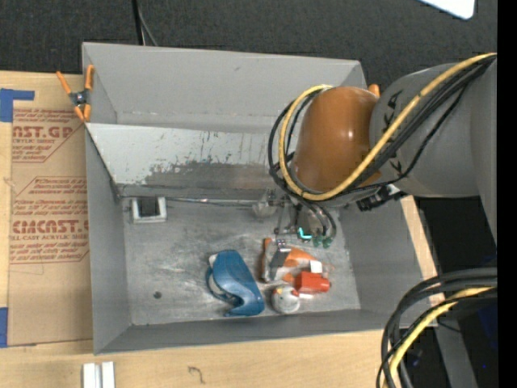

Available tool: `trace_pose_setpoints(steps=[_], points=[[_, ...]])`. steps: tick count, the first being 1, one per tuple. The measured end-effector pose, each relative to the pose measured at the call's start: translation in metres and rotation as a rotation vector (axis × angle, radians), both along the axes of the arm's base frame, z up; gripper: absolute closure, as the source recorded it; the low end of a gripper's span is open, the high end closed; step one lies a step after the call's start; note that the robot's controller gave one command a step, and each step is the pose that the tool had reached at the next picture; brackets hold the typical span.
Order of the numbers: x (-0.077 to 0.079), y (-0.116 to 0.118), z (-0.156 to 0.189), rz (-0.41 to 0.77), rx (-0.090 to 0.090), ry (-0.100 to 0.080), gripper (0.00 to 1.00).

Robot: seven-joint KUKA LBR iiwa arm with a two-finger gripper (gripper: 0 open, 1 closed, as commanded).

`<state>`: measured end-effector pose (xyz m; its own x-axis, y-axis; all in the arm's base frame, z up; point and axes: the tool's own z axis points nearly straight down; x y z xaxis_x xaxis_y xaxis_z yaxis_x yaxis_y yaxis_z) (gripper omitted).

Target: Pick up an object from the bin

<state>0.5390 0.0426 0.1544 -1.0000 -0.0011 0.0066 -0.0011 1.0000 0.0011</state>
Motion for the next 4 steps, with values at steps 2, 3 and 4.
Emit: trace_pose_setpoints(steps=[2,3,4], points=[[-0.001,-0.053,-0.066,-0.086,0.003,-0.021,0.0],[0.002,-0.066,-0.072,-0.072,0.001,-0.033,0.0],[0.003,-0.053,-0.058,-0.136,-0.001,-0.008,0.0]])
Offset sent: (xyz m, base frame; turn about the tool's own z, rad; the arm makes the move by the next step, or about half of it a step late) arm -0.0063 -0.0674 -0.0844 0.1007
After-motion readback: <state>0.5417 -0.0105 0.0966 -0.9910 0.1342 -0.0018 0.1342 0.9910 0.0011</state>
